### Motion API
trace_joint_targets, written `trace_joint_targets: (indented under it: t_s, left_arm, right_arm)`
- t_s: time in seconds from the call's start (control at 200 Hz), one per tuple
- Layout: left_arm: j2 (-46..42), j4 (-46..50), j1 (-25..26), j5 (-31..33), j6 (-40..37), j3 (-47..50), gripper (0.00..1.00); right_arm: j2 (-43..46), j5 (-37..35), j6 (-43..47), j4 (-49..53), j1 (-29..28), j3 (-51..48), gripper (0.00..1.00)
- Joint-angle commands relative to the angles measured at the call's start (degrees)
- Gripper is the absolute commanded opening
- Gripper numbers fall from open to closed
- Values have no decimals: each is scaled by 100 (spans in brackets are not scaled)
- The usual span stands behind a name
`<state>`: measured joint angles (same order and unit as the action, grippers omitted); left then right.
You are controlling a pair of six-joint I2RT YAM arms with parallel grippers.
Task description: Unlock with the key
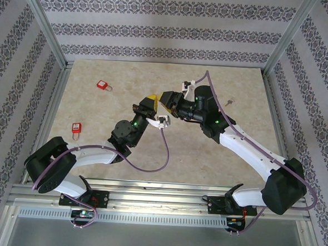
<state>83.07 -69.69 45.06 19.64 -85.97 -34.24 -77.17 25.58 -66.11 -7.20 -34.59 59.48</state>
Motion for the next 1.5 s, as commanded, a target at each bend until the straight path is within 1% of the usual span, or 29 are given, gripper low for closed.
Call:
trace_joint_targets:
  t_s: [0.0, 0.265, 0.52, 0.635, 0.739, 0.814, 0.914, 0.994, 1.024, 1.094, 1.169, 1.299, 1.404, 1.494]
  left_arm:
    - [8, -315, 107, 49, -77, 42, 0]
    - [48, -296, 117, 44, -52, 31, 0]
    - [119, -307, 126, 71, -44, 65, 0]
    - [142, -335, 135, 93, -29, 49, 0]
    - [140, -337, 135, 93, -25, 36, 0]
    - [139, -316, 152, 90, -25, 23, 0]
    - [122, -326, 152, 114, 2, 26, 0]
    - [135, -334, 147, 111, -61, 15, 0]
    - [140, -347, 144, 117, -97, 6, 0]
    - [164, -419, 127, 118, -201, 2, 0]
    - [181, -466, 101, 113, -364, -3, 0]
    - [290, -710, 14, 120, -743, -38, 0]
    - [298, -624, 20, 25, -884, -39, 0]
    - [348, -618, 33, 23, -863, -52, 0]
  right_arm:
    - [39, 97, 78, -272, 53, 72, 43]
    - [131, 120, 54, -240, 40, 9, 29]
    - [228, 131, 80, -142, 49, -37, 21]
    - [248, 123, 80, -114, 67, -64, 12]
    - [272, 122, 89, -115, 67, -103, 10]
    - [288, 106, 97, -106, 76, -126, 5]
    - [371, 96, 128, -71, 114, -190, 5]
    - [477, 119, 186, -11, 158, -261, 8]
    - [500, 187, 221, 67, 191, -265, 12]
    - [565, 415, 305, 183, 254, -310, 26]
    - [698, 421, 459, 465, 308, -362, 32]
    - [1004, 316, 816, 620, 319, -416, 46]
    - [940, 372, 1040, 664, 356, -341, 48]
    - [734, 646, 1084, 457, 352, -249, 48]
